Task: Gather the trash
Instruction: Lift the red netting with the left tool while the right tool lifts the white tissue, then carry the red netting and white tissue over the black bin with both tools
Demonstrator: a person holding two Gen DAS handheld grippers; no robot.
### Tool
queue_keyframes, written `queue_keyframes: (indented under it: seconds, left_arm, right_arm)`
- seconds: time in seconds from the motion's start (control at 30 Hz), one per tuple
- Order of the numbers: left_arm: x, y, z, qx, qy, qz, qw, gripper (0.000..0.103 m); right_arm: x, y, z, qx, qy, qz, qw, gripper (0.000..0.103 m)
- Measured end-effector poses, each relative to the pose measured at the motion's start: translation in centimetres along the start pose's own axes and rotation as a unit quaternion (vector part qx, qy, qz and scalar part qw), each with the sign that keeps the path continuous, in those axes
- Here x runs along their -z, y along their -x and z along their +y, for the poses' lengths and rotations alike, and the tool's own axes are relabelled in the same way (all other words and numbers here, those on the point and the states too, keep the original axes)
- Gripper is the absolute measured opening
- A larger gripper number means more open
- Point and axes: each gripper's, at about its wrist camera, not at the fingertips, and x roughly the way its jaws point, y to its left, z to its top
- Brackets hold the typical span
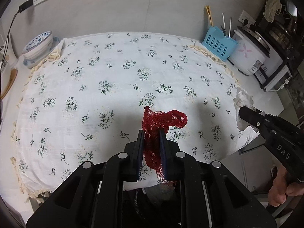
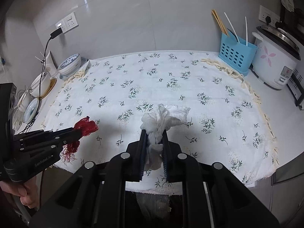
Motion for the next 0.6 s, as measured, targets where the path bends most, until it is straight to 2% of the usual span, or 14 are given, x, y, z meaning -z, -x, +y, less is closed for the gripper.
queue_keyframes:
  seconds: [0.6]
  left_arm:
    - [6.3,2.2,-3.0,0.007,-0.007,0.01,0.9999,0.015]
  right_arm:
    - [6.0,2.7,-0.1,-0.018,0.015,0.013,1.0,0.014]
